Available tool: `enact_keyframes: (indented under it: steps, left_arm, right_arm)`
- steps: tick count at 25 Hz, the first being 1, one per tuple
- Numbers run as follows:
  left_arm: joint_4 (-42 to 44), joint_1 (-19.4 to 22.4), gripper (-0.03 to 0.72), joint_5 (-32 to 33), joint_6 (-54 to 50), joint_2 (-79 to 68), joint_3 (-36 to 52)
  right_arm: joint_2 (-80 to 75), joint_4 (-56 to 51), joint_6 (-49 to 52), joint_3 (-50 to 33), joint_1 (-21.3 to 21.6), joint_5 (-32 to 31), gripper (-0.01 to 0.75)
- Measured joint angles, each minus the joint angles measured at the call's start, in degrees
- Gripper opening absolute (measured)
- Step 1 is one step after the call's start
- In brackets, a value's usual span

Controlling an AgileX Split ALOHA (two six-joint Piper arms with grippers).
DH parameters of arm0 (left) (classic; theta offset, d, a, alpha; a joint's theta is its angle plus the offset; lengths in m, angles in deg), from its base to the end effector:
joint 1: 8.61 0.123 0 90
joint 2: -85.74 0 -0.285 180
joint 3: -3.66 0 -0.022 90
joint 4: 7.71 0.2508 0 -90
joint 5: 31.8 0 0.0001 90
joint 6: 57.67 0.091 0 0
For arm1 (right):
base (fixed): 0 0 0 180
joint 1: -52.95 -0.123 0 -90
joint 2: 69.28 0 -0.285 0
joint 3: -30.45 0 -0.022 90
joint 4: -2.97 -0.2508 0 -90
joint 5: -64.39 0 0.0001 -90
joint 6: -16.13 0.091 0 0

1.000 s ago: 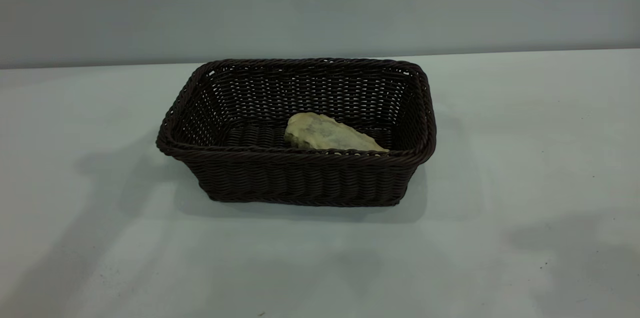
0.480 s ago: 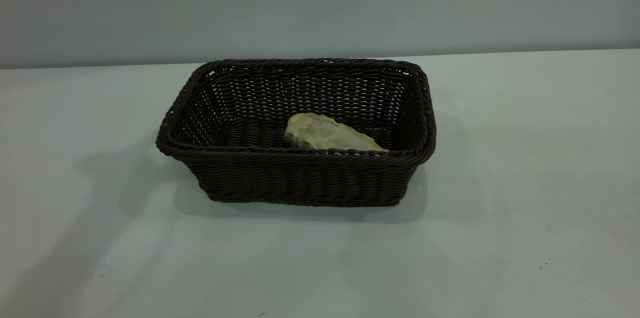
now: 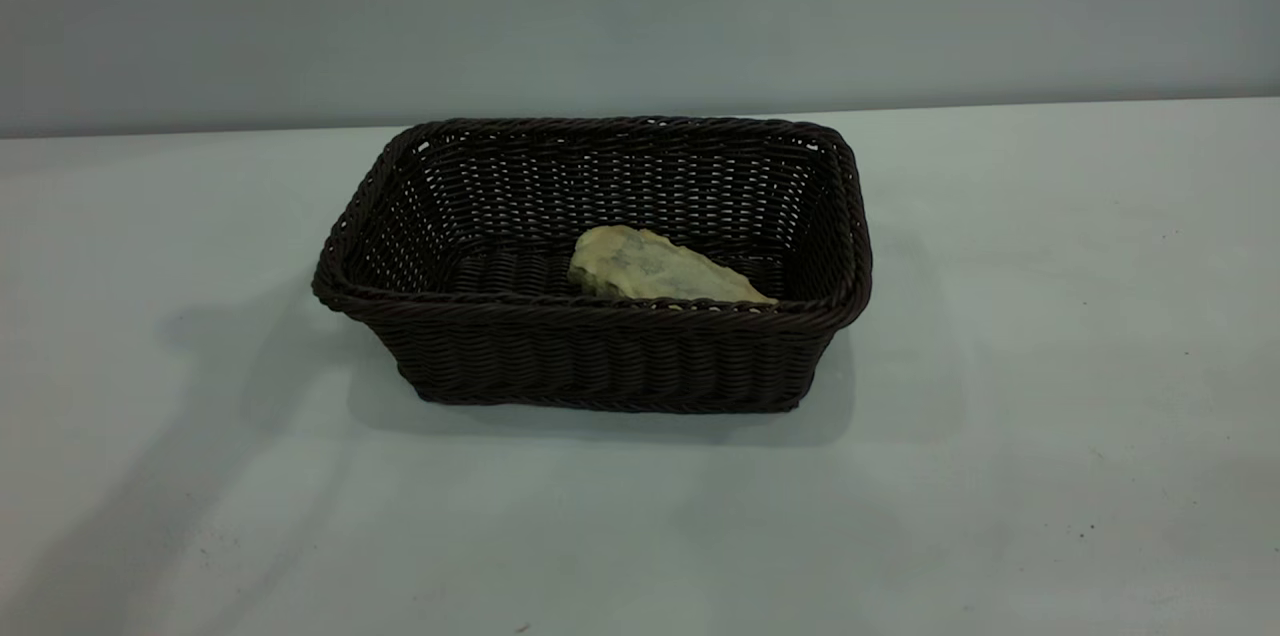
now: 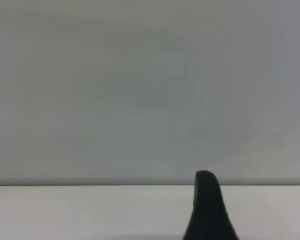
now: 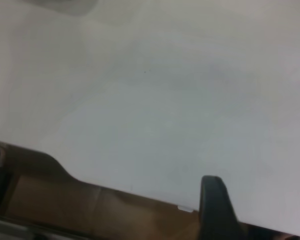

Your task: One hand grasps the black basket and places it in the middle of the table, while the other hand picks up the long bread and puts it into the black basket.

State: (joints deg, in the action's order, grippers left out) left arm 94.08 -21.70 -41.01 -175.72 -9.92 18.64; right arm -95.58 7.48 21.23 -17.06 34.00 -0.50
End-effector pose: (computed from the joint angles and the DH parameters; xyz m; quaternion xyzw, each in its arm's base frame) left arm 0.3412 -0.0939 0.3044 0.0218 0.8299 -0.2028 0.5192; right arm 0.0391 0.0066 0.2721 -0.1158 0.9278 0.0350 0.3528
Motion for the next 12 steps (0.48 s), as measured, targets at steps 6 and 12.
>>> enact_keyframes:
  steps: [6,12]
  left_arm:
    - [0.00,0.00,0.564,-0.81,-0.05,0.00,0.00]
    - [0.00,0.00,0.564,-1.05,-0.16,0.00,0.00]
  right_arm:
    - [3.19,-2.00,0.00,-1.01,0.00,0.59,0.424]
    - [7.31,-2.32,-0.50,-2.36,0.00,0.65,0.424]
